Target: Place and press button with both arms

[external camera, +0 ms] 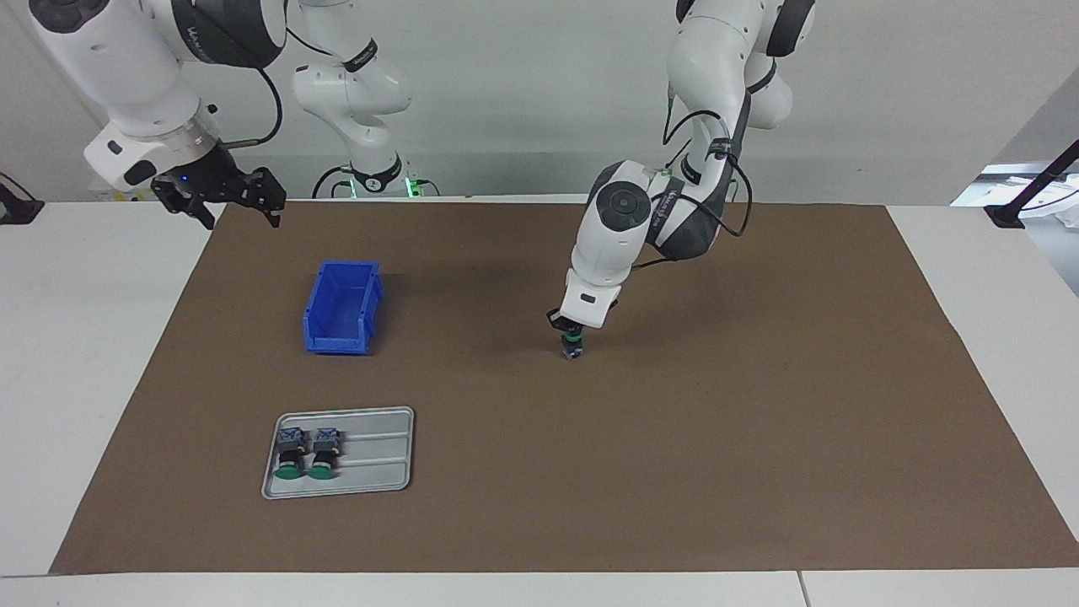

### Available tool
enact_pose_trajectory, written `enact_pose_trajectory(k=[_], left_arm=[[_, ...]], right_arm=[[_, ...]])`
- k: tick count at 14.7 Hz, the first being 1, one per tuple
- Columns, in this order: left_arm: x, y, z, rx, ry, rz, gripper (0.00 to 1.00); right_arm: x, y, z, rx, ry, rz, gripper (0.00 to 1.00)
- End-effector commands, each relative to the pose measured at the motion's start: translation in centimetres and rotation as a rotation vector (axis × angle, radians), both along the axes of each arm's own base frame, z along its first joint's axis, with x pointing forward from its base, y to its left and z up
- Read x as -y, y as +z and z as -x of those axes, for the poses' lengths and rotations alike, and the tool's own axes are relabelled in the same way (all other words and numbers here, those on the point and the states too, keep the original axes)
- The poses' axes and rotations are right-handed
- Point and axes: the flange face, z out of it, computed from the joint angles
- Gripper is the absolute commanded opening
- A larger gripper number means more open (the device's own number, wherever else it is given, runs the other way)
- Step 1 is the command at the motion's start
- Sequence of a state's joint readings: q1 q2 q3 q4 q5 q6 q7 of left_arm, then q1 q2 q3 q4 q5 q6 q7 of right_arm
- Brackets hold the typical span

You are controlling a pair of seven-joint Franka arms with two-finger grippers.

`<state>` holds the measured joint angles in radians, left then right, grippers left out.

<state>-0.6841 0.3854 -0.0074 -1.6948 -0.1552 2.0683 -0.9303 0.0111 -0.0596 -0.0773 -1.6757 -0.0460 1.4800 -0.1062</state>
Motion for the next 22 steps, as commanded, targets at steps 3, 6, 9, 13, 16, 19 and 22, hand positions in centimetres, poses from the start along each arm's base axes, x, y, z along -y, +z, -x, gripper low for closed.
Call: enact_pose_trajectory(k=[3,6,9,13,16,19,22], left_arm=[[0.1,-1.4,1.2,0.018,-0.003,-0.017,0.00],[-0.3,-2.6,1.5,0.021,-0.005,-0.020,0.00],[-0.3,-3.1,2.0,0.018,-0.013,-0.023,0.01],[-0.5,0.8,1.1,0.059,-0.006,0.015,0.14],[-1.1,3.9,0.8,0.091,0.002,0.039,0.29],[-2.7,6.3,-0.6,0.075,0.007,0.029,0.43],[-6.4,8.5,-1.9,0.065,-0.045,0.022,0.69]], right_arm=[[-0.1,0.2,0.3,0.008,-0.009,-0.004,0.98],[-0.1,0.2,0.3,0.008,-0.009,-0.004,0.98],[-0.1,0.2,0.3,0.008,-0.009,-0.004,0.98],[-0.1,0.2,0.3,0.008,-0.009,-0.004,0.98],[-0.1,0.2,0.3,0.008,-0.009,-0.005,0.98],[-0.1,0.2,0.3,0.008,-0.009,-0.004,0.98],[-0.1,0.2,0.3,0.008,-0.009,-0.004,0.98]])
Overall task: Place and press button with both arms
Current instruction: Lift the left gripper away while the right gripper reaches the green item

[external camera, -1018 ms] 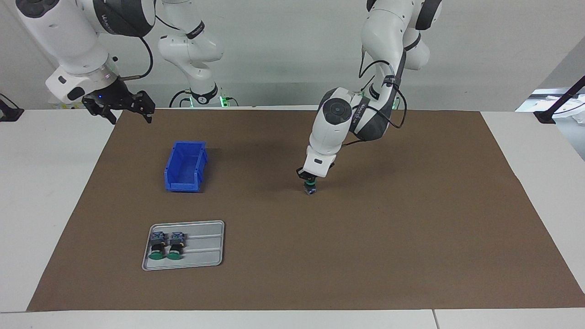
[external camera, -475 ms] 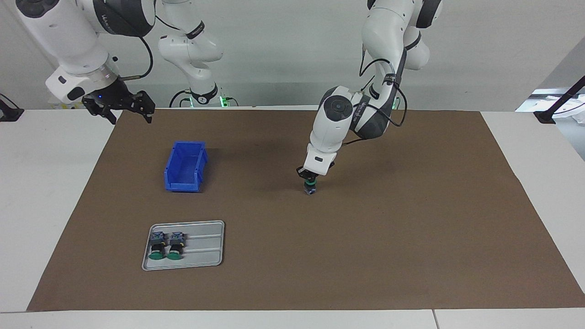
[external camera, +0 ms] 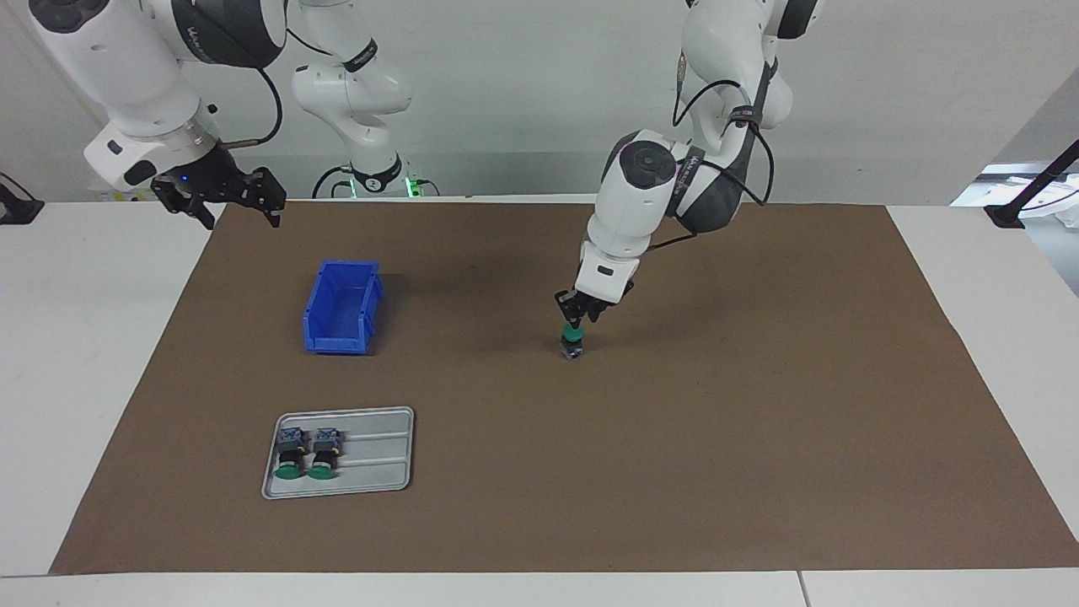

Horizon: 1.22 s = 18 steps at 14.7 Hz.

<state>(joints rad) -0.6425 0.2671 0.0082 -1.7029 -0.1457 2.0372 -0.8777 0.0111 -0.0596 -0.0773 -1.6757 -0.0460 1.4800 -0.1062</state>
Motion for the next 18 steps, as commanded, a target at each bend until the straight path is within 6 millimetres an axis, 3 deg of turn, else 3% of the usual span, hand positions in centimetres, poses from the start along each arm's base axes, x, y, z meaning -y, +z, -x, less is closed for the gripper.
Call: enact_pose_trajectory(k=[1,3,5,6,8,10,11,12,14,16,18], left_arm=[[-4.1,1.7,-1.2,-0.015,-0.061,-0.028,0.75],[-7.8,2.3,-2.8,-0.027,-0.057,-0.035,0.87],[-12.3,3.6,-3.9,-0.046,-0.100,-0.041,0.91],[-15.4,4.4,-4.8,-0.044,-0.118,-0.038,0.93],[-20.7,5.6,-5.6,-0.053,-0.167,-0.035,0.95],[-25.7,6.9,-6.0,-0.048,-0.231,-0.070,0.97],[-27.2,7.4,-5.9,-0.044,-0.261,-0.086,0.99],[-29.2,8.0,-6.0,-0.044,-0.280,-0.098,0.99],[-32.3,9.2,-5.5,-0.049,-0.304,-0.104,0.99],[-35.3,10.4,-4.8,-0.057,-0.313,-0.103,0.99],[-36.5,11.6,-4.4,-0.042,-0.303,-0.103,0.99]], right_arm=[[-0.1,0.2,0.3,0.008,-0.009,-0.004,0.98],[-0.1,0.2,0.3,0.008,-0.009,-0.004,0.98],[-1.1,0.0,0.3,0.001,0.081,-0.019,0.98],[-4.3,0.2,-0.1,0.020,0.169,-0.042,0.98],[-9.9,0.2,-0.9,0.061,0.176,-0.071,0.98],[-18.4,-0.2,-1.9,0.083,0.142,-0.059,0.98],[-22.1,-0.4,-2.3,0.090,0.122,-0.057,0.98],[-26.6,-1.5,-2.8,0.092,0.098,-0.065,0.98],[-33.1,-4.3,-3.5,0.147,0.060,-0.104,0.98],[-40.0,-9.4,-3.1,0.157,0.067,-0.104,0.98],[-43.6,-12.9,-3.2,0.211,0.099,-0.141,0.98]])
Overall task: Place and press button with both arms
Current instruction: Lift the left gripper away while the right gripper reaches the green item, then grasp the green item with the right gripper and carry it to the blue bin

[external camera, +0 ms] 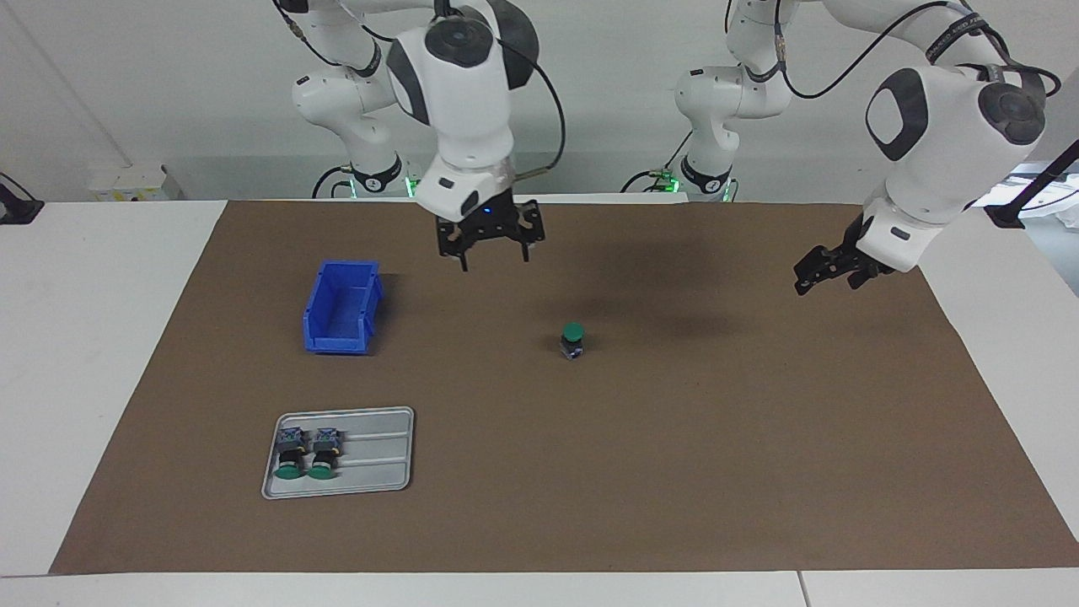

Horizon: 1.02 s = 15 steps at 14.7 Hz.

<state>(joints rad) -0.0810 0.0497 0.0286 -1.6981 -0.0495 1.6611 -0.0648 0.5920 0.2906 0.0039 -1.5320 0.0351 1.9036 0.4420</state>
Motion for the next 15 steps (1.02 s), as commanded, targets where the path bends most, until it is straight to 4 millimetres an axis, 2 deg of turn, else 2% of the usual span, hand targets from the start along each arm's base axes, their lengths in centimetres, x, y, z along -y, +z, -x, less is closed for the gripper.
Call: enact_pose_trajectory(k=[1,3,4,6,9,12,13,15], left_arm=[[-1.5,2.1,1.6,0.004,-0.009,-0.016,0.99],[-1.5,3.2,2.5,-0.008,-0.018,-0.015,0.99],[-1.6,3.7,3.0,-0.011,-0.020,-0.015,0.99],[-1.8,4.3,3.8,-0.029,-0.018,-0.016,0.99],[-1.5,4.3,4.5,-0.067,-0.027,-0.031,0.99],[-1.5,4.3,4.8,-0.071,-0.061,-0.105,0.99],[-1.5,4.3,4.8,-0.076,-0.083,-0.104,0.99],[-1.7,4.2,4.9,-0.081,-0.100,-0.101,0.99]], right_arm=[[-3.6,-5.0,-1.0,0.024,0.025,-0.028,0.98],[-6.3,-7.8,-0.3,0.050,0.071,-0.046,0.98],[-7.1,-9.9,0.5,0.055,0.104,-0.041,0.98],[-6.6,-12.7,1.3,0.073,0.193,-0.040,0.99],[-6.8,-15.7,2.4,0.120,0.285,-0.046,0.99],[-6.5,-16.5,2.6,0.122,0.307,-0.043,0.98],[-6.4,-16.7,2.6,0.118,0.306,-0.041,0.89],[-5.9,-16.6,2.3,0.107,0.300,-0.035,0.43]])
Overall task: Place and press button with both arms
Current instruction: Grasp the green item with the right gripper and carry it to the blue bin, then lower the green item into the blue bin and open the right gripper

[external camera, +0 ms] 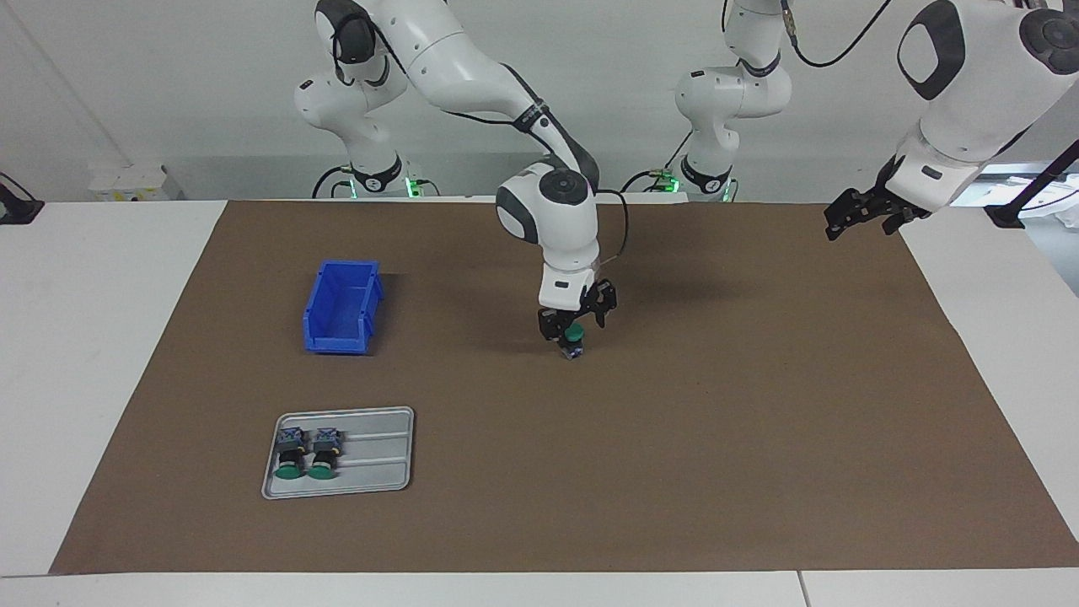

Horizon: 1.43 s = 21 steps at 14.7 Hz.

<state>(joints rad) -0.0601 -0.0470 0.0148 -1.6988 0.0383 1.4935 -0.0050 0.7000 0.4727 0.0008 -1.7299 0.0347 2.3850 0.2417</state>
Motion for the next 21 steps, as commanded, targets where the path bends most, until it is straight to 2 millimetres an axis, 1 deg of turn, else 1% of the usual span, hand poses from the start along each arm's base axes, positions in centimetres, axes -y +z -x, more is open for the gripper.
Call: enact_pose_trajectory(k=[1,2,3,4,5,6,7,10,12,13,14,15,16,17,18,21], left_arm=[[-0.2,0.3,0.9,-0.017,-0.038,-0.019,0.99],[-0.5,0.2,0.9,-0.021,-0.035,-0.019,0.99],[-0.5,0.2,0.9,-0.024,-0.035,-0.019,0.99],[-0.4,0.2,1.0,-0.028,-0.034,-0.018,0.99],[-0.2,0.2,1.0,-0.023,-0.027,-0.020,0.99],[0.0,0.3,0.9,-0.018,-0.027,-0.020,1.00],[0.0,0.3,0.8,-0.017,-0.028,-0.020,1.00],[-0.4,0.3,0.9,-0.020,-0.018,-0.014,1.00],[-0.8,0.3,0.9,-0.022,0.001,0.013,1.00],[-0.7,0.3,0.8,-0.019,0.004,0.016,1.00],[-0.8,0.3,0.8,-0.017,0.011,0.015,1.00],[-0.8,0.2,0.8,-0.019,0.018,0.014,1.00],[-0.8,0.4,0.8,-0.013,0.045,0.011,1.00],[-0.8,0.3,0.8,-0.014,0.070,0.005,1.00],[-0.8,0.3,0.8,-0.013,0.079,0.004,1.00],[-0.8,0.3,0.7,-0.009,0.083,0.015,1.00]], right_arm=[[1.1,0.5,-0.2,-0.008,0.007,0.006,0.20],[1.2,1.1,-0.4,-0.016,0.005,0.013,0.01],[1.4,2.4,-1.2,-0.031,-0.006,0.022,0.00],[3.0,4.0,-2.6,-0.047,-0.039,0.025,0.00],[6.3,6.4,-4.2,-0.052,-0.090,0.021,0.00],[10.1,8.4,-5.0,-0.060,-0.130,0.024,0.00],[14.1,9.5,-4.7,-0.074,-0.146,0.035,0.00],[24.7,11.0,-2.1,-0.095,-0.217,0.040,0.00],[31.5,11.5,0.7,-0.119,-0.262,0.019,0.00],[34.7,11.6,2.2,-0.123,-0.272,0.019,0.00],[37.1,11.6,3.7,-0.129,-0.304,0.018,0.00],[38.8,11.0,4.7,-0.141,-0.343,0.017,0.00],[40.1,10.3,5.2,-0.153,-0.368,0.019,0.00],[41.7,9.7,5.3,-0.160,-0.403,0.019,0.00],[42.7,9.2,5.2,-0.173,-0.427,0.020,0.00],[44.0,6.5,5.9,-0.198,-0.474,0.024,0.00]])
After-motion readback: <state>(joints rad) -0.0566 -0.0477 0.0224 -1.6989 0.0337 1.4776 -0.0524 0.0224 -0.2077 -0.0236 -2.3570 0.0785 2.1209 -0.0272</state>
